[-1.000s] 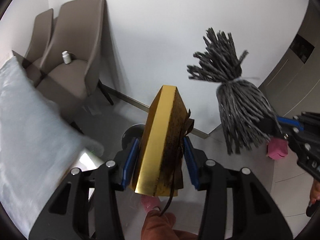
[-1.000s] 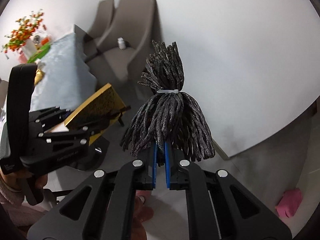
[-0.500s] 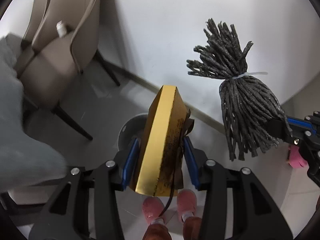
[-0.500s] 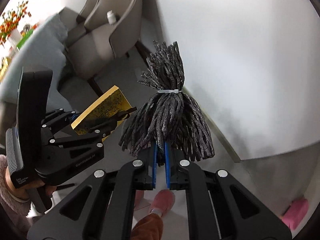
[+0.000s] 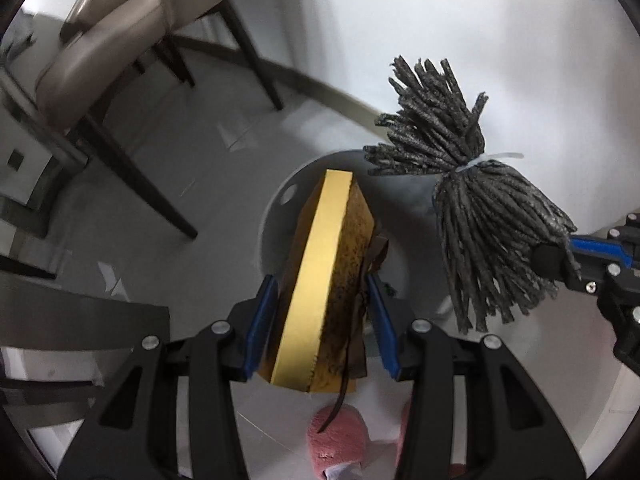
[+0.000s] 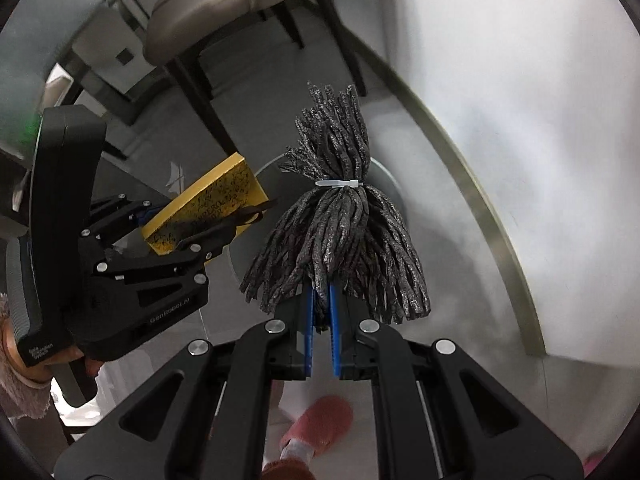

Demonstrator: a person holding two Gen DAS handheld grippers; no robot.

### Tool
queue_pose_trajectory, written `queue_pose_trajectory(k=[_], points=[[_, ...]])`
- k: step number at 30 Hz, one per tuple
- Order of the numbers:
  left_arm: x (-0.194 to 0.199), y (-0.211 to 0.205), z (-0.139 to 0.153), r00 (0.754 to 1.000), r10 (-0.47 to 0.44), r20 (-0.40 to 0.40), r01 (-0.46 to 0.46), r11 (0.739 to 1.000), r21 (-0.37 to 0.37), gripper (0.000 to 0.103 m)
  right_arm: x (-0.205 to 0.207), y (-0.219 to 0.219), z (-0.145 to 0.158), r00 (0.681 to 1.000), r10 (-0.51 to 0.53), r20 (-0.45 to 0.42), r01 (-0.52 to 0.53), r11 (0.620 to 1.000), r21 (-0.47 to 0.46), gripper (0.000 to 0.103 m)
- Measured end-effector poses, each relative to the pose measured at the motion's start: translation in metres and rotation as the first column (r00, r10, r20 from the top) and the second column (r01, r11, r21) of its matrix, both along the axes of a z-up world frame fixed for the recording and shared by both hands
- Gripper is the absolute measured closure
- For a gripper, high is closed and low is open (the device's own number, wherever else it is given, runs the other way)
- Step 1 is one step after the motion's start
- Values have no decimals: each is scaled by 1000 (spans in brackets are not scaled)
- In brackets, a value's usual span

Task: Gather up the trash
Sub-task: 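Open the right tool to drop the tassel while the left tool releases the gold box into the bin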

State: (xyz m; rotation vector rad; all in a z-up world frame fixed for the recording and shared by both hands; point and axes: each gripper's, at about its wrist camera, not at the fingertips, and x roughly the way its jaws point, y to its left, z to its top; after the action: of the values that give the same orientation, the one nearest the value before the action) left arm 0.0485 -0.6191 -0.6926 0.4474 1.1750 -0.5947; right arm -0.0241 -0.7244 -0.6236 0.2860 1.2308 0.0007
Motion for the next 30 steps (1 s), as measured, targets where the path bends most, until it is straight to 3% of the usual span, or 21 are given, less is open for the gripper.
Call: queue_pose_trajectory(k=[2,4,6,7,20,23,25,30], points=[[7,6,-7,1000,29,1,-29,1000,3,57,10,2,-7,1000,8,3,-8,1000,-5,97],[11,11,-11,999,52,-3,-52,999,0,57,16,2,-12,1000,7,3,-7,1000,-11,87],[15,13,-12,998,65,-5,-65,998,-5,57,20,0,-13,1000,-1,9,1,999,-35,56],[17,13,-12,997,71,-6,-71,997,-8,57,17,-3,-11,1000,-5,15,5,999,-40,54],[18,9,0,998,54,-13,-55,997,-51,55,27,-3,-19,999,-40,-5,39,997,-72,54],[18,4,3,999,48,-2,-48,996,-72,48,24,-4,-18,999,-47,-5,47,996,-76,54],[17,1,5,999,48,6,-47,995,-88,31,23,-5,-18,999,-49,-6,49,996,-78,54],[12,-2,12,999,41,13,-39,995,-88,29,22,-6,-15,999,-50,-9,49,995,-83,54]])
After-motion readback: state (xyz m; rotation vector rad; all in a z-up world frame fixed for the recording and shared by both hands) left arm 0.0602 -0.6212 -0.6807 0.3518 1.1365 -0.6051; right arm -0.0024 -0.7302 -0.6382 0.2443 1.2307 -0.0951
